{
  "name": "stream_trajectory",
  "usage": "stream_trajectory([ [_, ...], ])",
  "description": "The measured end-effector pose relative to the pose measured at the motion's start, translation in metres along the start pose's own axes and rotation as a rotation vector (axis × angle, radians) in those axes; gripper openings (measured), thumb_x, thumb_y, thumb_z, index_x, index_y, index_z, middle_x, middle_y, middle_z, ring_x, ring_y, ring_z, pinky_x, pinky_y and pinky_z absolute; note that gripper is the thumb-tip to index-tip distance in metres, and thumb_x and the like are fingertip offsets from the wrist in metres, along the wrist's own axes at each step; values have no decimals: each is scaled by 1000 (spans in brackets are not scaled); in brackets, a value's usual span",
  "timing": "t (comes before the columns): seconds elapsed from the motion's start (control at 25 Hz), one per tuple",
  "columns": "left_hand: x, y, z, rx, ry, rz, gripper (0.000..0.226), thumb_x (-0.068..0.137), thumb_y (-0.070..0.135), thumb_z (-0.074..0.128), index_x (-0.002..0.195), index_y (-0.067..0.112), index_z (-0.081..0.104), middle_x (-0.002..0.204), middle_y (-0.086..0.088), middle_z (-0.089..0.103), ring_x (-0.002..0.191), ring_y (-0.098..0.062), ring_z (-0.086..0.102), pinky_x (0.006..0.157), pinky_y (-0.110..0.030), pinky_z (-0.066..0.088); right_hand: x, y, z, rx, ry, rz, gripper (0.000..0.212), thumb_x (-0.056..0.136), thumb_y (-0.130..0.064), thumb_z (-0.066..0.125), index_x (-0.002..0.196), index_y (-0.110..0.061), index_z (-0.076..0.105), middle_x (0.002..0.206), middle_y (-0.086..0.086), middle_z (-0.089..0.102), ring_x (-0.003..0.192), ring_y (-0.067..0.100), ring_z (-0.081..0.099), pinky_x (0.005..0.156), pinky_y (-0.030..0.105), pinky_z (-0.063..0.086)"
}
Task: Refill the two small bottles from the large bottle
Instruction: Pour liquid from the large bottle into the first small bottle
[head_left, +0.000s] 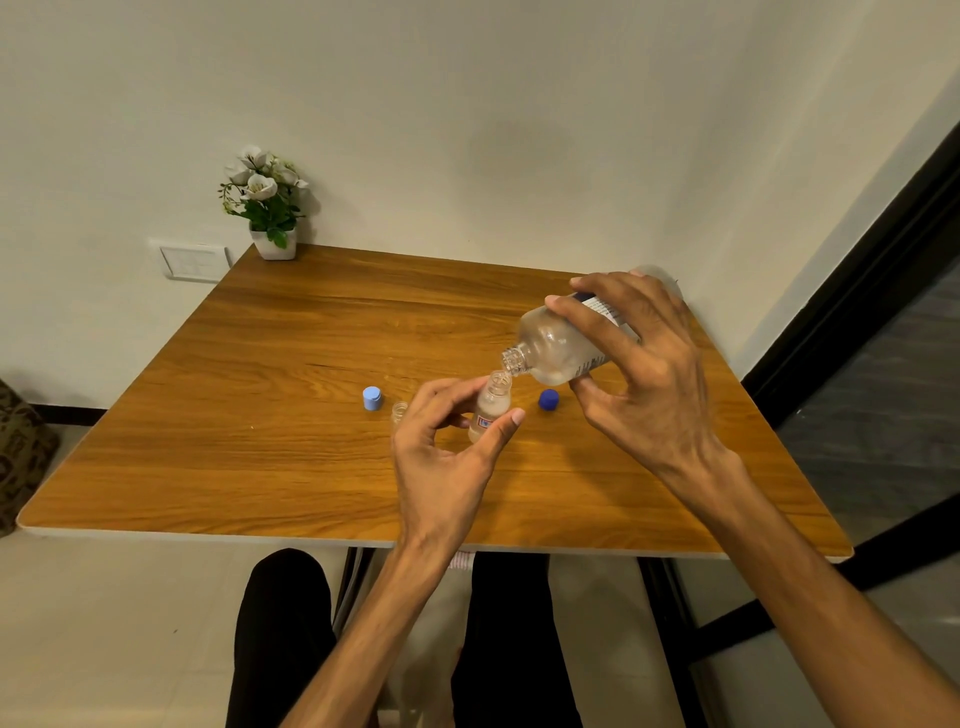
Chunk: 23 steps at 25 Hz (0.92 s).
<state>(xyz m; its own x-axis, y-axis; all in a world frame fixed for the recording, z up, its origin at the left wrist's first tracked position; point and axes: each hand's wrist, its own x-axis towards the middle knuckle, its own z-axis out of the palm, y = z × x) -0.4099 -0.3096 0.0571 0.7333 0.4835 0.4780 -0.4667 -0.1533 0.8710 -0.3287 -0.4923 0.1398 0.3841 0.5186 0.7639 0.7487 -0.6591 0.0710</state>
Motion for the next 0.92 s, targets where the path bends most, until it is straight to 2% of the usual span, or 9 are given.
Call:
stream_trajectory([
  [0.28,-1,-1,-1,3,-4,1,37,74,14,94,107,13,79,104,-5,74,95,-17,70,76,-26,55,0,0,0,-6,0,-7,65,77,-10,83,140,-9,65,142,19,63,135,39,56,118,48,37],
  [0.56,-1,-3,-1,4,1,5,37,74,13,94,107,16,79,104,-3,75,93,-19,71,75,-34,57,0,0,0,1,1,-14,65,77,-9,82,141,-9,65,143,19,62,136,39,55,117,49,38],
  [0.72,-2,-3,-1,-2,-2,4,37,73,13,94,107,19,78,104,-2,74,93,-16,70,75,-29,55,-1,0,1,0,-14,-16,69,76,-9,84,142,-10,64,144,19,61,137,38,54,118,50,39],
  [0.92,-2,-5,-2,7,-6,4,37,74,12,94,107,13,80,103,-3,74,93,-16,70,75,-29,55,-2,1,3,8,-1,-29,68,76,-9,84,141,-9,65,143,19,62,136,38,55,115,55,42],
])
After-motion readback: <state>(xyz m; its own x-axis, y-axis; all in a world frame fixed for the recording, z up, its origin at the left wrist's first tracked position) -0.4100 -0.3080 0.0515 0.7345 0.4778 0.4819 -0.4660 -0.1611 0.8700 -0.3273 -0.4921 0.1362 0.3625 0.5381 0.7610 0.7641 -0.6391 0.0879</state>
